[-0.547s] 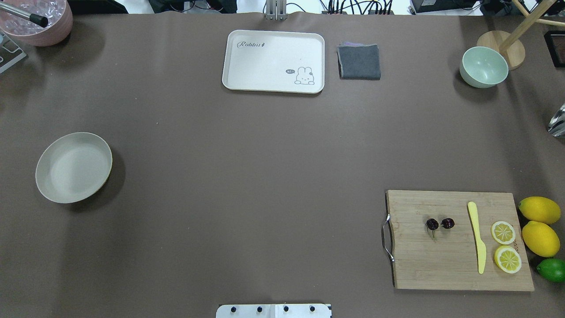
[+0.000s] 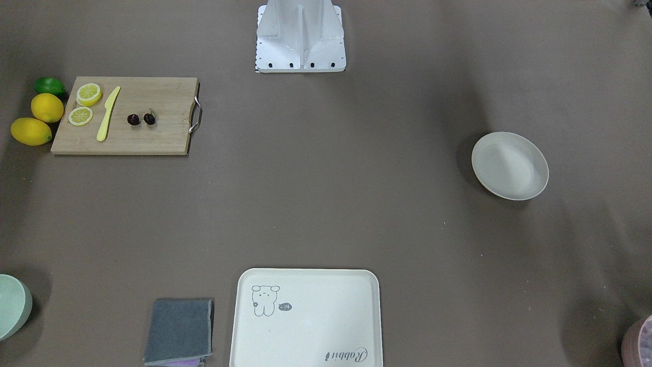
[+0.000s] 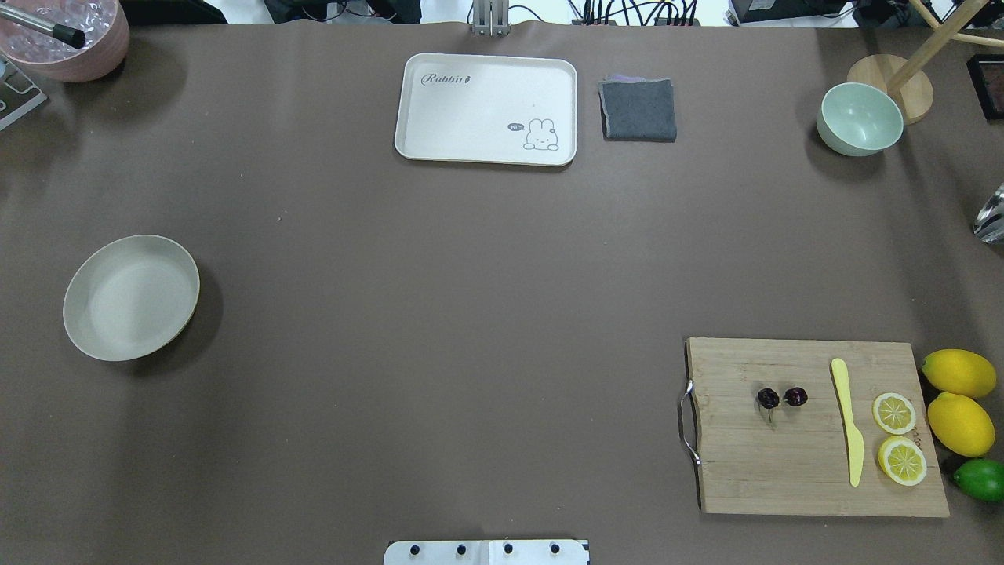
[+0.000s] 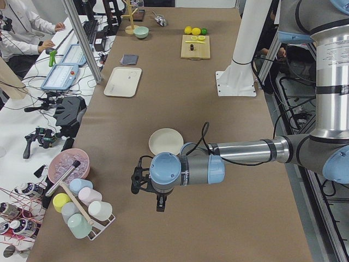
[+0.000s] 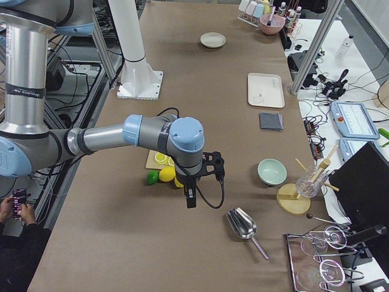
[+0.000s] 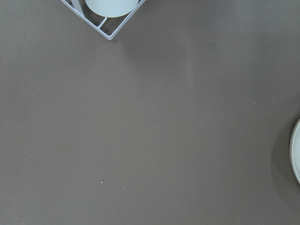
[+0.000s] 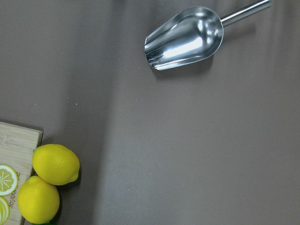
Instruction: Place red cherry on plate
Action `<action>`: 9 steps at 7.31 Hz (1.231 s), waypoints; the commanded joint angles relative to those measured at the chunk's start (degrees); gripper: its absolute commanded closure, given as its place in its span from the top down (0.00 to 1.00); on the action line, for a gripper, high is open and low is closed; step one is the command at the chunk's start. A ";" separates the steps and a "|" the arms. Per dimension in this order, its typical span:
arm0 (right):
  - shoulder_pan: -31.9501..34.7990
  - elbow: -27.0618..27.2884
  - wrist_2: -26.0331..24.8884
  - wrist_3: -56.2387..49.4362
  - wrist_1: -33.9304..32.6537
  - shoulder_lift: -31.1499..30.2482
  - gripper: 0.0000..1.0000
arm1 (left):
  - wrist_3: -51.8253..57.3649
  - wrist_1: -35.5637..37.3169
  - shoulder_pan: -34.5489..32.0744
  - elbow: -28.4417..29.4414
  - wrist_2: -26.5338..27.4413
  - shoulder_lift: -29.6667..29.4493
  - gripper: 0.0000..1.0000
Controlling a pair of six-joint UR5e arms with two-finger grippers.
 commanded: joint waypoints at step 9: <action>0.78 0.52 0.16 -0.85 0.15 -0.05 1.00 | -22.09 -13.73 3.27 -7.36 -1.80 11.40 0.98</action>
